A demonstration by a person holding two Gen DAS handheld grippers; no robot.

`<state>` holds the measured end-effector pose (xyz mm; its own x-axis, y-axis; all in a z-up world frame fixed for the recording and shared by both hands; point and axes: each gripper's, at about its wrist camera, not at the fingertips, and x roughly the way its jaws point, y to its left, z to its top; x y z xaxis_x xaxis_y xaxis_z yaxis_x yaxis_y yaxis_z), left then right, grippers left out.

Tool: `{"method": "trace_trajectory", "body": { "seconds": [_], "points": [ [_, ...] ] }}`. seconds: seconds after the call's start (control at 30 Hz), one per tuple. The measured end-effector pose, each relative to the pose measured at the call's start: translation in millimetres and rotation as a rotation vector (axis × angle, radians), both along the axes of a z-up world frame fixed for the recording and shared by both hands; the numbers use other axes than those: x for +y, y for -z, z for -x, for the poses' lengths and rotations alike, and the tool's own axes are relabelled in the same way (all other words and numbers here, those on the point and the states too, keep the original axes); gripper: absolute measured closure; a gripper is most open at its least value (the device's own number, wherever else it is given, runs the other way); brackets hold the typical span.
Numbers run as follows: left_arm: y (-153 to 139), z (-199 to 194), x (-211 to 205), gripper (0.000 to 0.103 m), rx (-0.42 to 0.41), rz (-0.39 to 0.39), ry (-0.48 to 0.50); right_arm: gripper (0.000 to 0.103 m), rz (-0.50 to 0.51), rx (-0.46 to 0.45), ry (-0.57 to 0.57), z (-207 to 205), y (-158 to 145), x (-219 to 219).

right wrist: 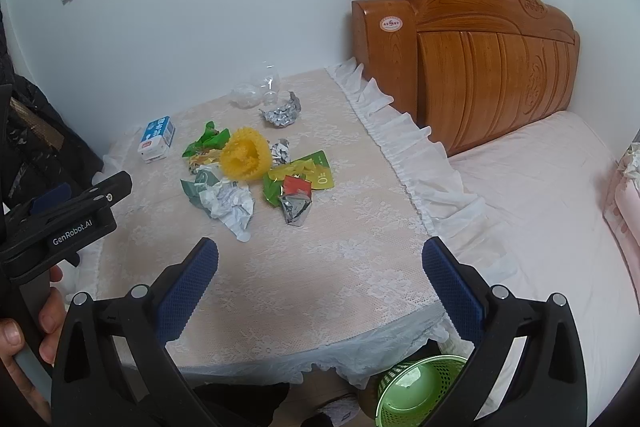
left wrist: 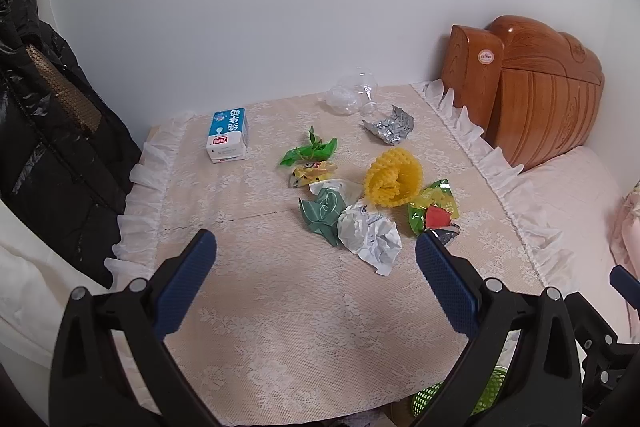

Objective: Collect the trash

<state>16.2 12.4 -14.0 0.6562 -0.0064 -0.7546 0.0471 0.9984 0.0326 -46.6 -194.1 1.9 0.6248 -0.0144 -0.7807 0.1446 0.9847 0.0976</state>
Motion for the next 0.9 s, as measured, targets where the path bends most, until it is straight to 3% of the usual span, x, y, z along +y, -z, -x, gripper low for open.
{"method": "trace_trajectory", "body": {
  "seconds": [0.9],
  "points": [
    [0.1, -1.2, 0.4, 0.008, 0.005, -0.002, -0.002, 0.002, -0.004, 0.008, 0.003, -1.8, 1.2, -0.2]
  ]
}}
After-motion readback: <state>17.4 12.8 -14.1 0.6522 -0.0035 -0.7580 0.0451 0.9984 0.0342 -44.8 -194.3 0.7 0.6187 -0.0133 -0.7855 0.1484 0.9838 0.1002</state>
